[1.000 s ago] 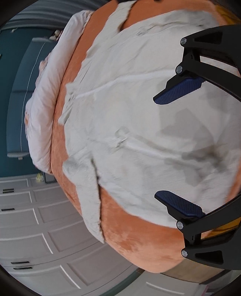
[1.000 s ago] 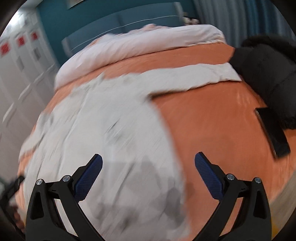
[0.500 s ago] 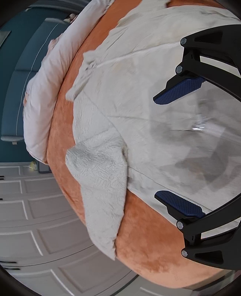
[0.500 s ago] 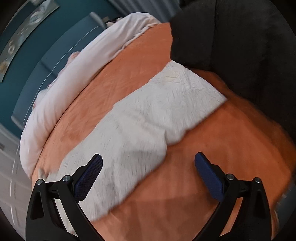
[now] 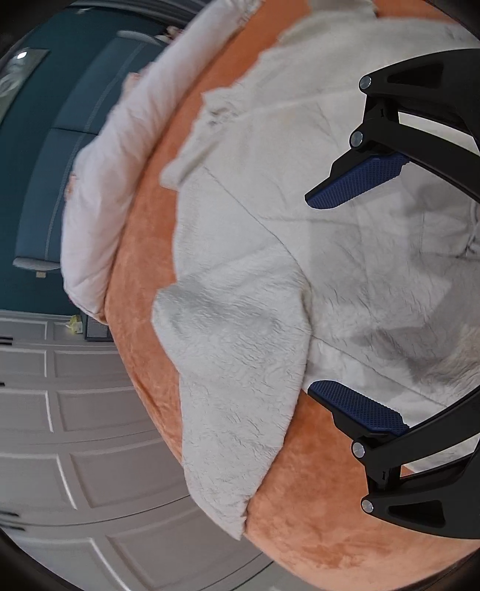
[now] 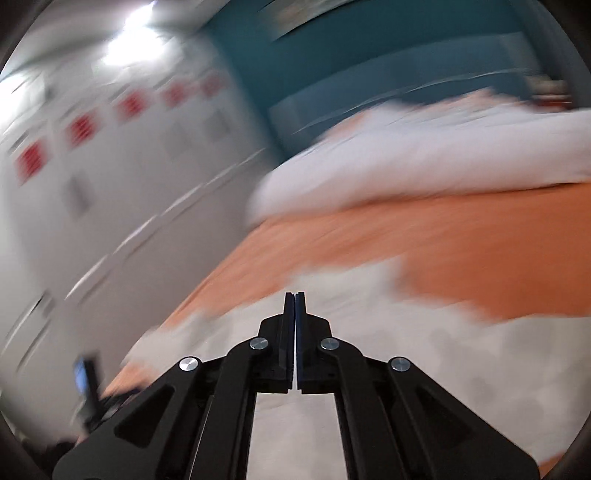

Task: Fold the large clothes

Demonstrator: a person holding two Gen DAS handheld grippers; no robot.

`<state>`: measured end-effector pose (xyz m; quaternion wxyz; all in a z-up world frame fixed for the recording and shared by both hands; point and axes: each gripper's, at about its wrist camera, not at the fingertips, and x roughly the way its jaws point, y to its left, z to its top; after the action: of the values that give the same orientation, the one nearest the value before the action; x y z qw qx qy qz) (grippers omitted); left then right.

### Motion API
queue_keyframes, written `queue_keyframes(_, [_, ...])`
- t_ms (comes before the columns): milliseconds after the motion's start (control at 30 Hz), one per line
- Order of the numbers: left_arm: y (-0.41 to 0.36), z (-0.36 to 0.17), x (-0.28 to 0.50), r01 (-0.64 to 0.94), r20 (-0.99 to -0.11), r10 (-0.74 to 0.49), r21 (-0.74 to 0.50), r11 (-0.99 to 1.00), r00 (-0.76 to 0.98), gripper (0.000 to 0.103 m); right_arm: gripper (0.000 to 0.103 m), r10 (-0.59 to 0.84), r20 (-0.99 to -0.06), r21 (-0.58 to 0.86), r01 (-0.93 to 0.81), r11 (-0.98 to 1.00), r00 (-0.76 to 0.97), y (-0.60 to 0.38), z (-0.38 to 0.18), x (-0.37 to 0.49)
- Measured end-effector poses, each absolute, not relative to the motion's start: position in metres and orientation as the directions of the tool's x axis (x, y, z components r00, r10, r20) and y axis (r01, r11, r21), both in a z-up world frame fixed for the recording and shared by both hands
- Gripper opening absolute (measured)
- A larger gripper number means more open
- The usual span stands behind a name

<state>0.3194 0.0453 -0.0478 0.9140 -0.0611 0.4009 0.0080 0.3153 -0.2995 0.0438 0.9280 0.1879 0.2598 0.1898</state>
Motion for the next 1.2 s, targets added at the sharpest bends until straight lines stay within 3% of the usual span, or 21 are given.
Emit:
queue_keyframes(67, [0.048,-0.042,0.320,-0.063,-0.738,-0.057,-0.134,0.989,0.672,0.092,0.000,0.502,-0.480,0.420,-0.314,0.851,0.720,-0.238,0.018,0.324])
queue_keyframes(133, [0.052,-0.037,0.318,-0.053,-0.730,-0.063,-0.135,0.989,0.680,0.092,0.004,0.467,-0.546,0.381,-0.290,0.878,0.696,-0.218,-0.006,0.320])
queue_keyframes(167, [0.053,-0.035,0.317,-0.045,-0.728,-0.061,-0.126,0.991,0.683,0.092,0.011,0.427,-0.567,0.363,-0.252,0.897,0.704,-0.224,-0.012,0.318])
queue_keyframes(200, [0.053,-0.034,0.317,-0.033,-0.726,-0.060,-0.114,0.993,0.685,0.092,0.026,0.368,-0.581,0.340,-0.194,0.920,0.726,-0.241,-0.016,0.314])
queue_keyframes(233, [0.054,-0.034,0.316,-0.021,-0.724,-0.055,-0.095,0.995,0.687,0.092,0.036,0.227,-0.599,0.271,-0.073,0.960,0.768,-0.271,-0.019,0.304])
queue_keyframes(267, [0.055,-0.035,0.315,-0.013,-0.723,-0.040,-0.067,0.998,0.690,0.092,0.057,0.126,-0.604,0.221,0.014,0.975,0.787,-0.292,-0.019,0.295])
queue_keyframes(300, [0.056,-0.036,0.313,-0.008,-0.721,-0.026,-0.044,0.999,0.692,0.092,0.066,-0.019,-0.604,0.147,0.136,0.980,0.796,-0.322,-0.019,0.279])
queue_keyframes(400, [0.057,-0.042,0.307,-0.004,-0.723,-0.022,-0.034,0.999,0.691,0.092,0.068,-0.394,-0.610,-0.144,0.393,0.908,0.688,-0.410,-0.028,0.270])
queue_keyframes(467, [0.052,-0.048,0.305,-0.008,-0.734,-0.032,-0.051,0.999,0.678,0.092,0.068,-0.451,-0.657,-0.232,0.408,0.883,0.603,-0.453,-0.045,0.274])
queue_keyframes(567, [0.042,-0.055,0.302,-0.015,-0.752,-0.051,-0.080,0.997,0.657,0.092,0.068,-0.408,-0.763,-0.217,0.396,0.892,0.501,-0.497,-0.079,0.285])
queue_keyframes(633, [0.035,-0.058,0.302,-0.008,-0.761,-0.070,-0.098,0.995,0.645,0.092,0.039,-0.406,-0.773,-0.209,0.409,0.888,0.488,-0.512,-0.085,0.285])
queue_keyframes(667, [0.033,-0.059,0.303,-0.004,-0.764,-0.074,-0.101,0.995,0.641,0.092,0.000,-0.401,-0.778,-0.182,0.437,0.881,0.483,-0.519,-0.080,0.287])
queue_keyframes(767, [0.029,-0.057,0.307,0.013,-0.762,-0.078,-0.091,0.996,0.642,0.092,0.000,-0.241,-0.680,0.083,0.399,0.913,0.692,-0.500,-0.022,0.286])
queue_keyframes(867, [0.035,-0.052,0.310,0.007,-0.747,-0.073,-0.091,0.996,0.661,0.092,0.000,0.011,-0.530,0.225,0.128,0.966,0.848,-0.419,0.040,0.294])
queue_keyframes(933, [0.040,-0.049,0.311,-0.004,-0.743,-0.081,-0.112,0.994,0.665,0.092,0.000,0.236,-0.462,0.287,-0.108,0.952,0.855,-0.342,0.062,0.306])
queue_keyframes(1000, [0.047,-0.043,0.310,-0.026,-0.738,-0.084,-0.137,0.990,0.670,0.092,0.000,0.328,-0.453,0.302,-0.204,0.931,0.829,-0.291,0.062,0.319])
queue_keyframes(1067, [0.055,-0.038,0.307,-0.033,-0.734,-0.084,-0.143,0.989,0.674,0.092,0.005,0.250,-0.497,0.217,-0.160,0.963,0.831,-0.263,0.044,0.332])
queue_keyframes(1167, [0.066,-0.034,0.302,-0.017,-0.729,-0.075,-0.118,0.993,0.681,0.092,0.045,-0.005,-0.571,0.020,0.020,1.000,0.821,-0.283,0.014,0.336])
queue_keyframes(1200, [0.069,-0.035,0.302,-0.009,-0.731,-0.068,-0.102,0.995,0.679,0.092,0.049,-0.068,-0.590,-0.012,0.076,0.997,0.804,-0.300,0.006,0.334])
